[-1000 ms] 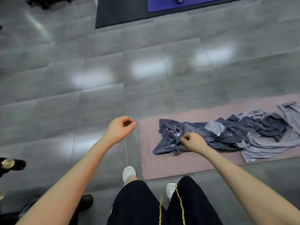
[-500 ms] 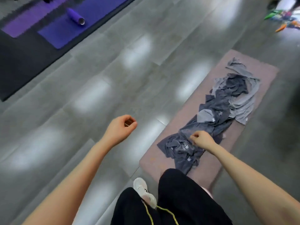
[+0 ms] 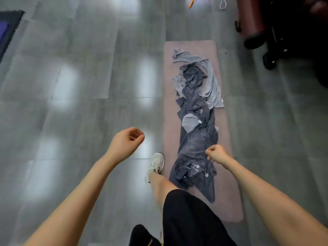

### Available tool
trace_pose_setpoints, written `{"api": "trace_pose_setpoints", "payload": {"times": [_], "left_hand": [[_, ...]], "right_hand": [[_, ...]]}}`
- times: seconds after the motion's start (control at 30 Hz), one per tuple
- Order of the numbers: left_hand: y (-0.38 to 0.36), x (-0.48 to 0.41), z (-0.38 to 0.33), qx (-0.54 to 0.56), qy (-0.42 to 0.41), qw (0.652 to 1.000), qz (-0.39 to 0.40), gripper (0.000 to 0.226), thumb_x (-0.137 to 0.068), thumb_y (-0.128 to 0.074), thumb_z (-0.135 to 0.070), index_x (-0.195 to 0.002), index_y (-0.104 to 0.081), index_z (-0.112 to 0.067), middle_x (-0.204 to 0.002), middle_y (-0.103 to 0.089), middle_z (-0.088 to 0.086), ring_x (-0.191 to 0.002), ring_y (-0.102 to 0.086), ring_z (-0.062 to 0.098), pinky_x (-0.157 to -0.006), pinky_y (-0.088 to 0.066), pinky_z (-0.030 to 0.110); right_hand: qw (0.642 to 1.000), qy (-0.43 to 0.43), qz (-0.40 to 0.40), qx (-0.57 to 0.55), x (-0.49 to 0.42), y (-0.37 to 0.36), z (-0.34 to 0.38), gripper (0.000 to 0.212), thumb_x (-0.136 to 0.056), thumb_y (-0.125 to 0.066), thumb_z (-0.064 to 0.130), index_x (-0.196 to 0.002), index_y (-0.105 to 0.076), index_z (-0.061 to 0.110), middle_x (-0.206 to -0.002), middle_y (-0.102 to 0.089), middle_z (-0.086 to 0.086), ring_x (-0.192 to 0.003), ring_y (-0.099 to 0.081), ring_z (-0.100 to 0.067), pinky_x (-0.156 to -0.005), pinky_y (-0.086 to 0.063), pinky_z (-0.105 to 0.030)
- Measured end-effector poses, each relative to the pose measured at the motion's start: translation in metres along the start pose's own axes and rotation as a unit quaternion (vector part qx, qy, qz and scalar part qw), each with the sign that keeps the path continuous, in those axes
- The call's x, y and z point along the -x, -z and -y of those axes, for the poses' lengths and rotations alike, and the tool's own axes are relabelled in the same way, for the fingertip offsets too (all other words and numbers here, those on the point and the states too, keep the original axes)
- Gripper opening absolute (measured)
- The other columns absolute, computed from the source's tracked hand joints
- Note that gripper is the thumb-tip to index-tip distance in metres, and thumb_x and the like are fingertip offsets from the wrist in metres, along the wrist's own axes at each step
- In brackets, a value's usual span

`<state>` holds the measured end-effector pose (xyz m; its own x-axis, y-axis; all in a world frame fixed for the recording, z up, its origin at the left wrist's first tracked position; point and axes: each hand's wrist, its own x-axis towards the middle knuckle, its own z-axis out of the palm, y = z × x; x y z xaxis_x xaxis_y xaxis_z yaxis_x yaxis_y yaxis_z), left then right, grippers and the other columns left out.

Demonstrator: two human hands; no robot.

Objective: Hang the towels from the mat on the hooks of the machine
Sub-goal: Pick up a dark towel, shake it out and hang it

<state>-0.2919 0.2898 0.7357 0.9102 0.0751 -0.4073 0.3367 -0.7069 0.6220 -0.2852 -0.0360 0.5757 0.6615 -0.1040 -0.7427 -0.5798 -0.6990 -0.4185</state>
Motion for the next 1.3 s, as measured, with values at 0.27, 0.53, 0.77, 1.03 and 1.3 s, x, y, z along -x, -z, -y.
{"api": "trace_pose_setpoints", "payload": {"times": [0.27, 0.53, 0.77, 1.03, 1.3], "left_hand": [[0.017, -0.212, -0.044, -0.101, -0.092, 0.981, 0.135, 0.01, -0.087, -0.057, -0.02, -0.078, -0.061, -0.022, -0.076, -0.063, -0.009, -0.073, -0.059, 0.01, -0.067, -0.042, 0.024], [-0.066, -0.366, -0.088, -0.192, -0.203, 0.92, 0.276, 0.009, -0.085, -0.057, -0.019, -0.084, -0.065, -0.016, -0.088, -0.069, 0.0, -0.085, -0.062, 0.019, -0.076, -0.045, 0.027], [-0.176, -0.502, -0.116, -0.33, -0.306, 0.831, 0.328, 0.015, -0.085, -0.05, -0.016, -0.072, -0.054, -0.009, -0.089, -0.065, 0.014, -0.087, -0.058, 0.035, -0.069, -0.043, 0.032], [-0.332, -0.607, -0.091, -0.381, -0.404, 0.769, 0.317, 0.018, -0.083, -0.053, -0.015, -0.085, -0.068, -0.005, -0.095, -0.067, 0.015, -0.093, -0.057, 0.037, -0.075, -0.044, 0.034], [-0.497, -0.686, -0.021, -0.428, -0.487, 0.715, 0.263, 0.027, -0.085, -0.049, -0.012, -0.105, -0.067, -0.01, -0.103, -0.064, 0.014, -0.102, -0.053, 0.037, -0.086, -0.041, 0.038]], "right_hand": [[0.974, -0.14, -0.113, -0.138, -0.078, 0.013, 0.078, 0.019, -0.084, -0.052, 0.019, -0.067, -0.06, 0.02, -0.082, -0.071, -0.006, -0.079, -0.066, -0.029, -0.078, -0.052, -0.034], [0.927, -0.206, -0.171, -0.262, -0.129, 0.024, 0.103, 0.026, -0.086, -0.054, 0.019, -0.061, -0.057, 0.022, -0.075, -0.07, -0.003, -0.073, -0.063, -0.026, -0.073, -0.052, -0.032], [0.874, -0.269, -0.224, -0.337, -0.219, 0.022, 0.105, 0.025, -0.088, -0.057, 0.022, -0.063, -0.055, 0.024, -0.072, -0.065, -0.002, -0.073, -0.062, -0.027, -0.072, -0.053, -0.037], [0.825, -0.297, -0.278, -0.392, -0.347, -0.006, 0.068, 0.014, -0.091, -0.055, 0.023, -0.088, -0.065, 0.014, -0.092, -0.071, -0.004, -0.088, -0.063, -0.024, -0.066, -0.039, -0.025], [0.825, -0.277, -0.307, -0.385, -0.482, -0.058, -0.018, 0.02, -0.093, -0.053, 0.027, -0.102, -0.064, 0.013, -0.099, -0.069, -0.002, -0.089, -0.061, -0.02, -0.066, -0.039, -0.025]]}}
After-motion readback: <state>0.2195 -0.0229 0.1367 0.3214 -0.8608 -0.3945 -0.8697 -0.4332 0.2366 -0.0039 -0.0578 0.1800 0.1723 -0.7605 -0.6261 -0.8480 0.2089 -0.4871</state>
